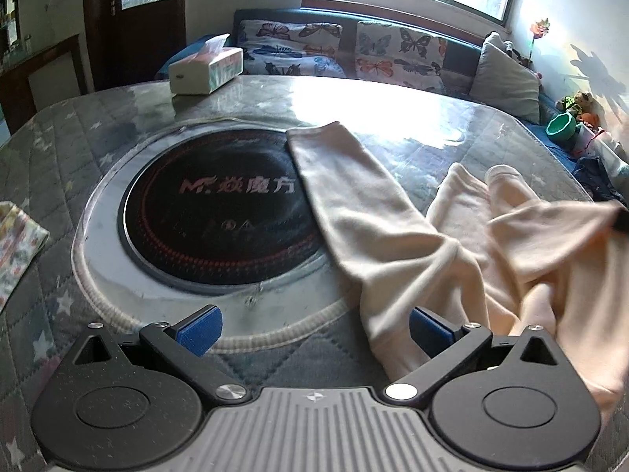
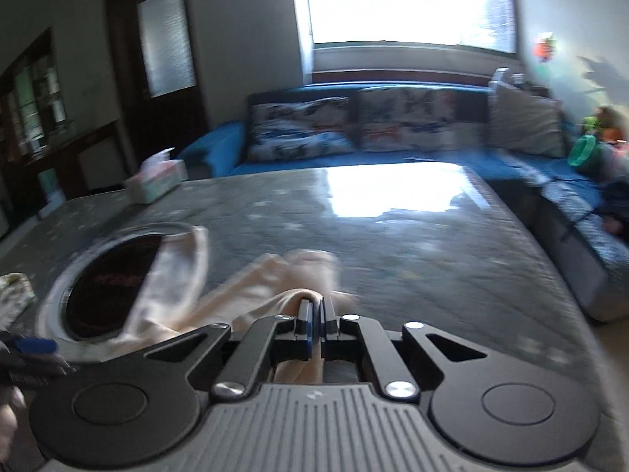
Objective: Fold clothes
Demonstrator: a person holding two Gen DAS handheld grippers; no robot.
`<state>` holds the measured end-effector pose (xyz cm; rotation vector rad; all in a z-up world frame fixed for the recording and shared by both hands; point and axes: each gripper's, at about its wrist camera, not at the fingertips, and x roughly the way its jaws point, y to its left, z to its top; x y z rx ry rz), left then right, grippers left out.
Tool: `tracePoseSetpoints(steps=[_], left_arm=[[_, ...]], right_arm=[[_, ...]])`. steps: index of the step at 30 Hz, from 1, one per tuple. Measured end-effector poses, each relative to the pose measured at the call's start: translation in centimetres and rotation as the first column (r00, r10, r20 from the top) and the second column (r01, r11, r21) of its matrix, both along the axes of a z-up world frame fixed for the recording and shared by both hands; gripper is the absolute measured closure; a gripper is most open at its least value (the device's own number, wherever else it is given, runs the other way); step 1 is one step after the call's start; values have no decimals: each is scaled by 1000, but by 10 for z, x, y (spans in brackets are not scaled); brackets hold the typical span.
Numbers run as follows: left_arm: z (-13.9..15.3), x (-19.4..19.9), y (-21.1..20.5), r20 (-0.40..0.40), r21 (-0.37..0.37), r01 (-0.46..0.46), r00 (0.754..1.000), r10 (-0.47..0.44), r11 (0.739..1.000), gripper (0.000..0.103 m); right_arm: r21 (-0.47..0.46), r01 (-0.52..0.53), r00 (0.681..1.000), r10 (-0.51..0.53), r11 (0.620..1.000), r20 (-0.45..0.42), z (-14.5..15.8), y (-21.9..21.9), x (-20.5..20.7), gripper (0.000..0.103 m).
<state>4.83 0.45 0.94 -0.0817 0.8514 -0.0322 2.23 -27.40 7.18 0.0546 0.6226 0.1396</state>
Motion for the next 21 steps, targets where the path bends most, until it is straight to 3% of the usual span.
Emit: tracePoseSetpoints(steps=[5,11,15,21], left_arm=[[2,11,0,18,2,-2,1000,2,1000,1],[4,25,-3,32,14,19,999,-19,1000,8],[11,30,-16,79,27,91,993,-93,995,15],[15,52,-49,111,72,228,966,-235,971,26]], right_arm=[[-2,134,990,-133,991,-49,-12,-42,-37,100],[-16,234,954,-233,972,-187,-46,-74,-66,96],[-37,243,954,-245,969,-175,-42,-79,-72,80],[-53,192,977,-196,980,-87,-13,-69,-67,78]])
